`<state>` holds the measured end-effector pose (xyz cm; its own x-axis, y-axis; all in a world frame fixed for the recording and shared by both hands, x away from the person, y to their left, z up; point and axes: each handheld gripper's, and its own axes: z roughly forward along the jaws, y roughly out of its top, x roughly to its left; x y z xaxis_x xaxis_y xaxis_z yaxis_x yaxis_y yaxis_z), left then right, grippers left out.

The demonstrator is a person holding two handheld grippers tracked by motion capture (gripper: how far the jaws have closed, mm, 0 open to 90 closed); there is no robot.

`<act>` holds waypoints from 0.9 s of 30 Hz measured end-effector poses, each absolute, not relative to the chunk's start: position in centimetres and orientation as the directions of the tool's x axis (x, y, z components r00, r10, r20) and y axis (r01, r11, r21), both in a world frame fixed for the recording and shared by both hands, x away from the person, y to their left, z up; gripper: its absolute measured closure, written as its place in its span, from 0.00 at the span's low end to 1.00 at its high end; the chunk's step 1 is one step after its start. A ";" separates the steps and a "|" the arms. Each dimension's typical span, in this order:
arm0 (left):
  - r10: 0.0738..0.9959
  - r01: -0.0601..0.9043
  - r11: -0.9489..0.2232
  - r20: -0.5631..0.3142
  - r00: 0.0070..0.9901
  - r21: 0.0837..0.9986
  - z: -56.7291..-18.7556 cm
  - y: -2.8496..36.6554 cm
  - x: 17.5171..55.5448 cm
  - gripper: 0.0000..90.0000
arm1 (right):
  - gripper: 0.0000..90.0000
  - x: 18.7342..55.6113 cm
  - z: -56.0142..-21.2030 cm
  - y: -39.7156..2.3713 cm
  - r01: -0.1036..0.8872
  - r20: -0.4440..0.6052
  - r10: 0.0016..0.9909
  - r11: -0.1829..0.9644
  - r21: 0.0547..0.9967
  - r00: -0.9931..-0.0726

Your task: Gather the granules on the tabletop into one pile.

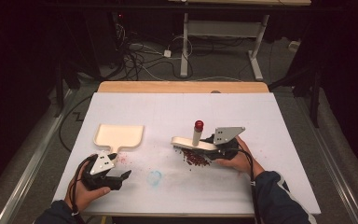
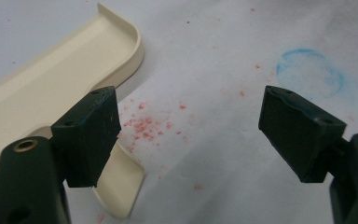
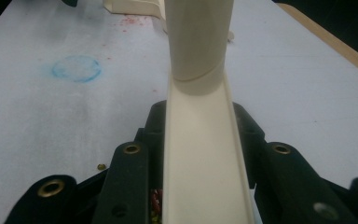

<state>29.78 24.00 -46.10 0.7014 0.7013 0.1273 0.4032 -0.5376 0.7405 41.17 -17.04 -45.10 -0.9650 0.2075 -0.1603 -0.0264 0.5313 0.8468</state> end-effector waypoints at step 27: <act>0.697 0.391 -0.542 0.138 0.703 0.744 -45.9 24.0 29.6 0.22 | 0.75 37.1 -42.6 -9.1 0.246 -0.069 0.572 0.454 0.856 -0.817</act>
